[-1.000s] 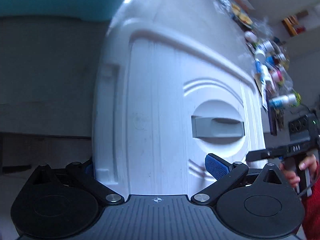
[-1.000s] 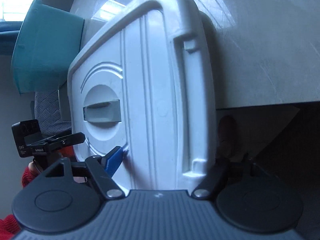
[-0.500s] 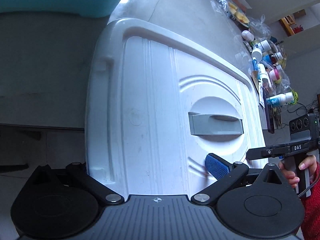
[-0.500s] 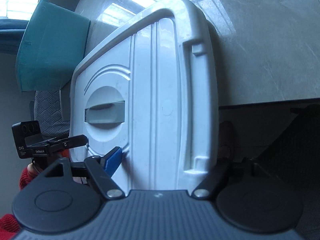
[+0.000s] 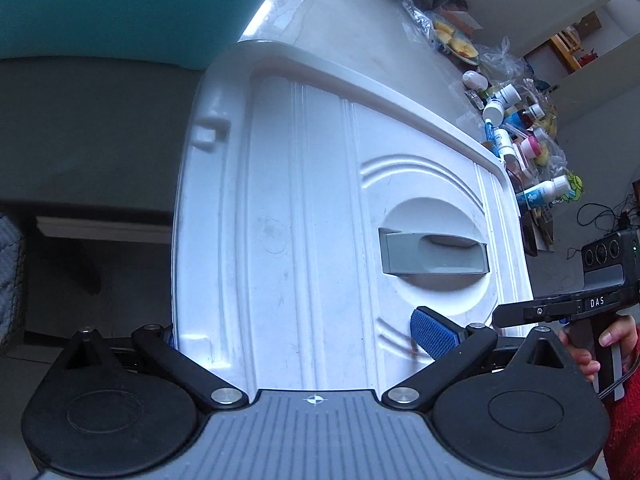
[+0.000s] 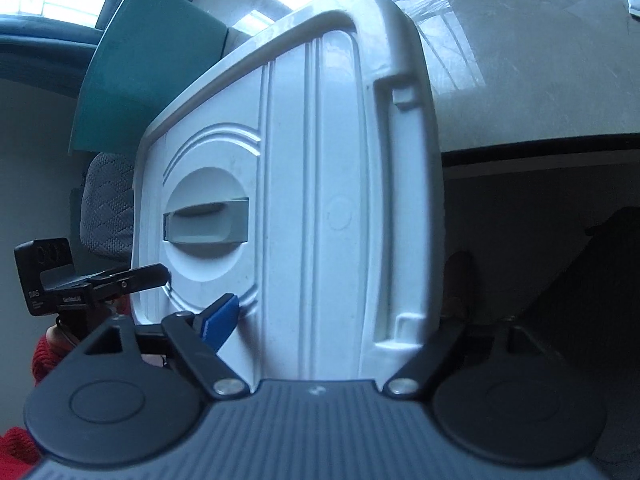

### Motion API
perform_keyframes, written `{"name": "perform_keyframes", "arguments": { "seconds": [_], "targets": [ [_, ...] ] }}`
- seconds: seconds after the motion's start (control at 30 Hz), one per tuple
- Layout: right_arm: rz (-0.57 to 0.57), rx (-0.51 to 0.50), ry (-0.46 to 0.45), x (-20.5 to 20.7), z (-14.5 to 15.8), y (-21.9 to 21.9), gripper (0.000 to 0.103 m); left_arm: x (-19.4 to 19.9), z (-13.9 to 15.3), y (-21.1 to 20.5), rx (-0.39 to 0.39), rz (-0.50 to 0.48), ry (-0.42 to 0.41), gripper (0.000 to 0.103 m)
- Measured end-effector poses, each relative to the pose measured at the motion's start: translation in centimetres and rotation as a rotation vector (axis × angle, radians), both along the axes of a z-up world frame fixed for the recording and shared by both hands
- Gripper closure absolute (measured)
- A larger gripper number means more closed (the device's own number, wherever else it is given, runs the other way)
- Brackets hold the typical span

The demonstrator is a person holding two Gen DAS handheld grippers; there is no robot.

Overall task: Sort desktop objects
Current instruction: 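Carry the raised lid with both tools over to the teal bin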

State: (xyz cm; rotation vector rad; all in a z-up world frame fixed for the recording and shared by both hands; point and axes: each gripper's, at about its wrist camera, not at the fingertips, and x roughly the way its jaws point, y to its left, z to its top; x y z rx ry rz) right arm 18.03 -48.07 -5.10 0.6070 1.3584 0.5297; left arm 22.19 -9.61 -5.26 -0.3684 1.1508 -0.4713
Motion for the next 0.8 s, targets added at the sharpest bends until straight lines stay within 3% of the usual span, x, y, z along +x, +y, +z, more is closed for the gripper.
{"name": "perform_keyframes", "arguments": {
  "seconds": [0.23,0.57,0.8],
  "targets": [
    [0.059,0.010,-0.027,-2.7,1.8,1.7,0.020,-5.4,2.5,4.0,0.006,0.066,-0.029,0.000],
    [0.081,0.022,-0.078,-5.4,5.7,3.0,0.020,-9.7,6.6,9.4,0.017,0.115,-0.107,0.000],
    [0.078,0.034,-0.112,-8.3,7.7,9.7,0.020,-12.4,9.2,15.1,0.027,0.123,-0.116,0.000]
  ]
}}
